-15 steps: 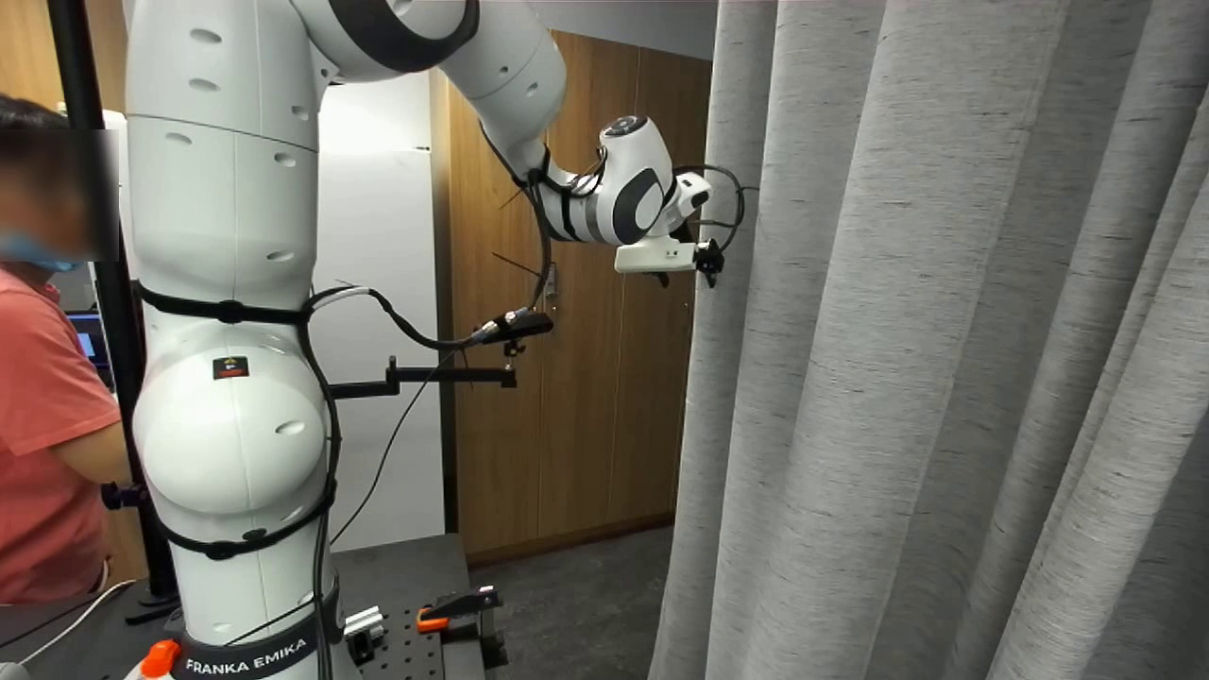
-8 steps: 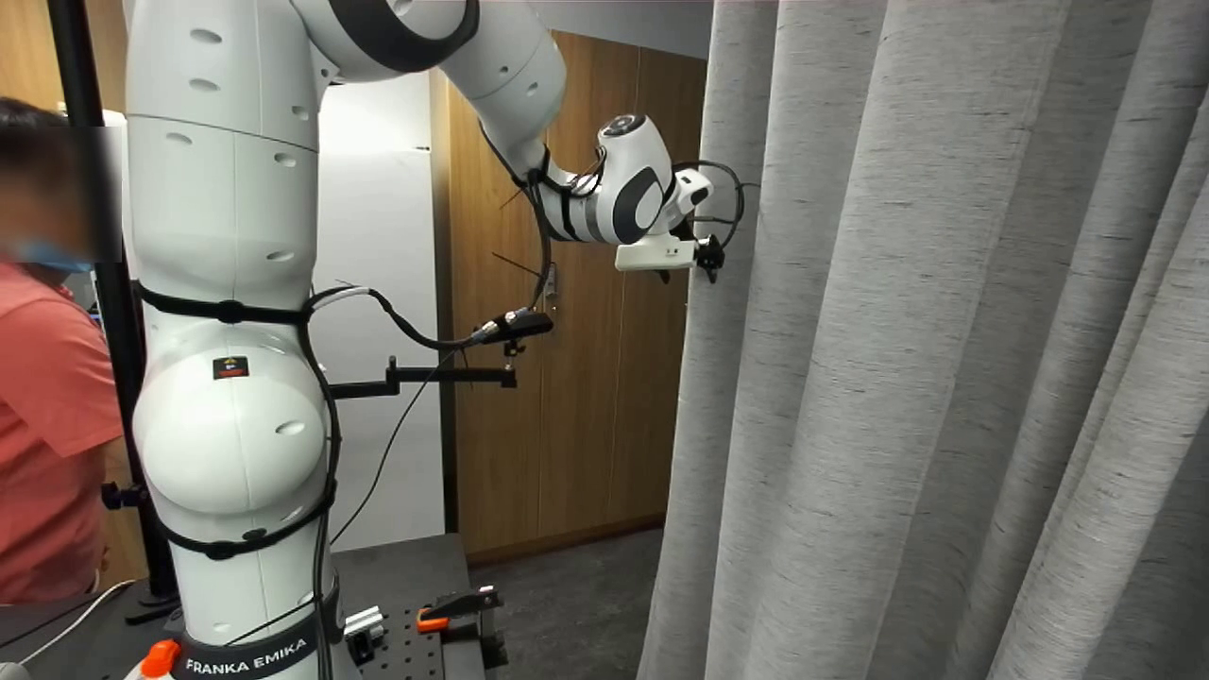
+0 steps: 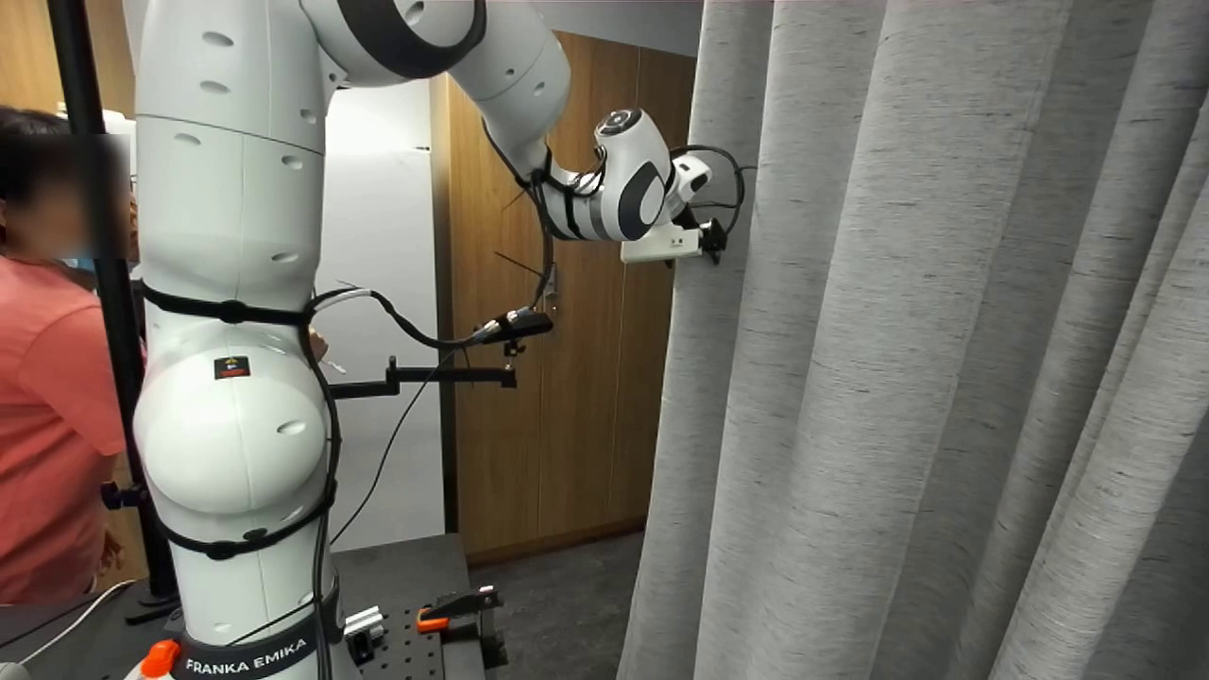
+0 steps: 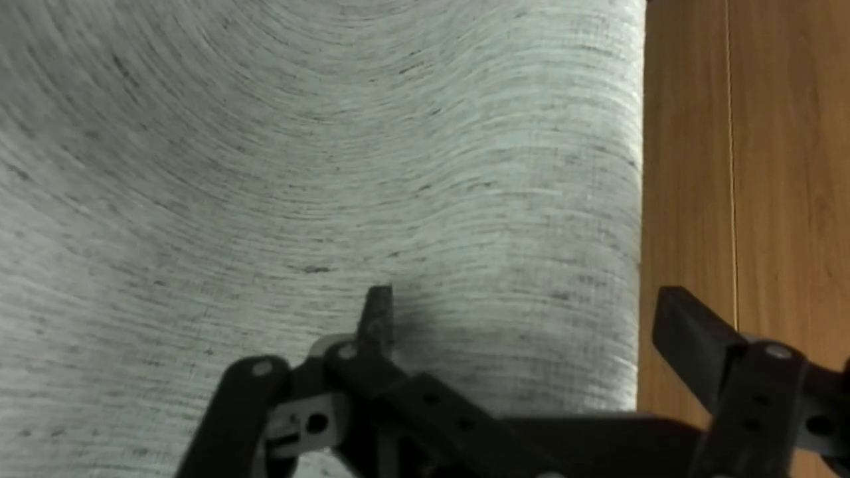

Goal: Move the curtain to the right

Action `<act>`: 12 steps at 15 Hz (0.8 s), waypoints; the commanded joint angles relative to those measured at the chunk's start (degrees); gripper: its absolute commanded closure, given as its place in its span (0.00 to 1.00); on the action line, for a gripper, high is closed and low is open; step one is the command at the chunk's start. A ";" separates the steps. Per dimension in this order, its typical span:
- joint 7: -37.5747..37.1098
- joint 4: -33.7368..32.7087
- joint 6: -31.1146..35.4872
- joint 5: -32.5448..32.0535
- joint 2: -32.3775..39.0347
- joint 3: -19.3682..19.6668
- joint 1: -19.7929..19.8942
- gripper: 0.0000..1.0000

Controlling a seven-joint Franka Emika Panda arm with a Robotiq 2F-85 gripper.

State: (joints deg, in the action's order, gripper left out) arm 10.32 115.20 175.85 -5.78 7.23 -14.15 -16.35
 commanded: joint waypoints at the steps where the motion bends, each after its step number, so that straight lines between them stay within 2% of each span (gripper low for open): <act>1: -0.93 -4.06 1.60 -2.45 3.58 0.86 -1.09 0.00; 2: -0.59 -5.02 1.22 -2.13 4.37 -0.30 -0.18 0.22; 4: -0.72 -6.12 0.44 -1.58 5.33 -0.55 -0.07 0.35; 10: -1.84 -4.77 -2.56 -0.67 4.24 -0.55 0.11 0.82; 12: -1.17 -4.35 -4.83 1.40 3.69 -1.00 0.04 0.98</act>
State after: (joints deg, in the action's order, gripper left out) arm 9.90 110.81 174.76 -6.13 11.90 -14.38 -16.59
